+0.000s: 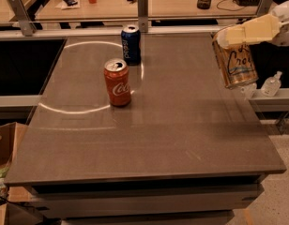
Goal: Place orange can upright
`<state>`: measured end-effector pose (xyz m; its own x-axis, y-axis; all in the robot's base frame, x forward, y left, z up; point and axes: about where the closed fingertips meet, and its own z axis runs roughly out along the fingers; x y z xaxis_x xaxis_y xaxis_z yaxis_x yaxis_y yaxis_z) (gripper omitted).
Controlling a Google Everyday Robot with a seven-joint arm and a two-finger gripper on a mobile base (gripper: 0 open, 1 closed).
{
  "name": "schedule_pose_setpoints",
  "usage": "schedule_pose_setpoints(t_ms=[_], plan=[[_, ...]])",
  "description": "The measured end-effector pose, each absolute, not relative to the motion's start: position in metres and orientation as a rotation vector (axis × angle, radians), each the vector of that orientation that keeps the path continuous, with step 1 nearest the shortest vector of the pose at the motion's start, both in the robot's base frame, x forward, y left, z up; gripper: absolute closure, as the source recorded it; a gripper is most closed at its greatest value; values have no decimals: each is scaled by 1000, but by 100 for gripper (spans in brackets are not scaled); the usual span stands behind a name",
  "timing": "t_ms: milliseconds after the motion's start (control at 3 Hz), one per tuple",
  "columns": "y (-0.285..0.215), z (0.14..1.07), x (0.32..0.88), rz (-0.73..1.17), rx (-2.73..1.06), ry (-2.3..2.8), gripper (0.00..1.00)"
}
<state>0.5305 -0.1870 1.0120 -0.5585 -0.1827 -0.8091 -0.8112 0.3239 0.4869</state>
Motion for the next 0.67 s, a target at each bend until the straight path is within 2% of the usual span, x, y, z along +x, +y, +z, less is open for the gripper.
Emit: schedule_pose_setpoints(t_ms=[667], plan=[[-172, 1014, 528, 1046, -900, 1744, 100]])
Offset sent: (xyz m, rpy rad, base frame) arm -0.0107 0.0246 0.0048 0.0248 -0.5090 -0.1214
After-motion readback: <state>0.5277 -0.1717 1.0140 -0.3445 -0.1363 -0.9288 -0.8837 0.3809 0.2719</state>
